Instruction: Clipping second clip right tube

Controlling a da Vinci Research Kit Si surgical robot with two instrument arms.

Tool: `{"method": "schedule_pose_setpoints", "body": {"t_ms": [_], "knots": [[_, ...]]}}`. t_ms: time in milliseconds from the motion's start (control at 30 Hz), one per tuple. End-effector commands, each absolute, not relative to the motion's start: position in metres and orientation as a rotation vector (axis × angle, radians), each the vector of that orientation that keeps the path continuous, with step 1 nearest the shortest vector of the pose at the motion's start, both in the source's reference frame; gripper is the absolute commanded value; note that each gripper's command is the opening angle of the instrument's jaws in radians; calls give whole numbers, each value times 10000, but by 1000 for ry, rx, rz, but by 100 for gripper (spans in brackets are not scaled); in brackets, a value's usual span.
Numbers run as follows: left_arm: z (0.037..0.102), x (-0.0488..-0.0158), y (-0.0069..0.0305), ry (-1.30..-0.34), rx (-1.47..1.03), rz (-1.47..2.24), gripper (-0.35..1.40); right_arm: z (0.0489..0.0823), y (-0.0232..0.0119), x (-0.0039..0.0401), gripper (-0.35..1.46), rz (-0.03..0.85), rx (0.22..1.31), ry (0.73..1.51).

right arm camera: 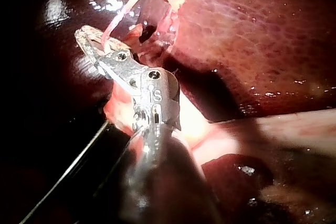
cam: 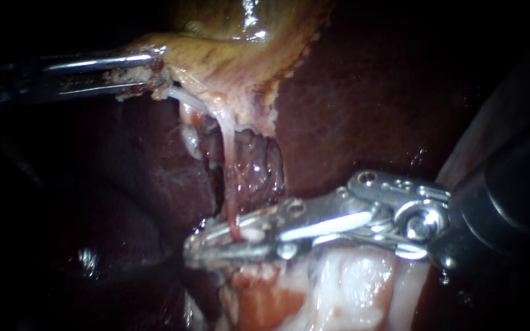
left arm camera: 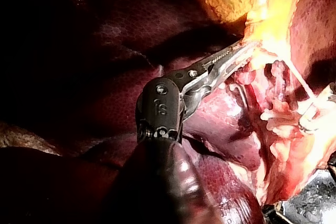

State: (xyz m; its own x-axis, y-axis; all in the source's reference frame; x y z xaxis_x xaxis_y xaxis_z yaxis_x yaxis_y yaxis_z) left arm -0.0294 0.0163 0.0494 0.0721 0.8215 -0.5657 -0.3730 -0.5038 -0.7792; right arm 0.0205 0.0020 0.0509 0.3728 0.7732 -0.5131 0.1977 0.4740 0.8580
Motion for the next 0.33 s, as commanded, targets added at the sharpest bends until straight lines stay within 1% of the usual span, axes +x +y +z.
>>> {"method": "schedule_pose_setpoints", "body": {"t_ms": [33,333], "knots": [[494,-294,163,-484,-1408,1607,-35,510,20,205,-35,467,1045,1159],[495,-295,163,-483,-1408,1607,-35,514,19,204,-35,465,1043,1156]]}}
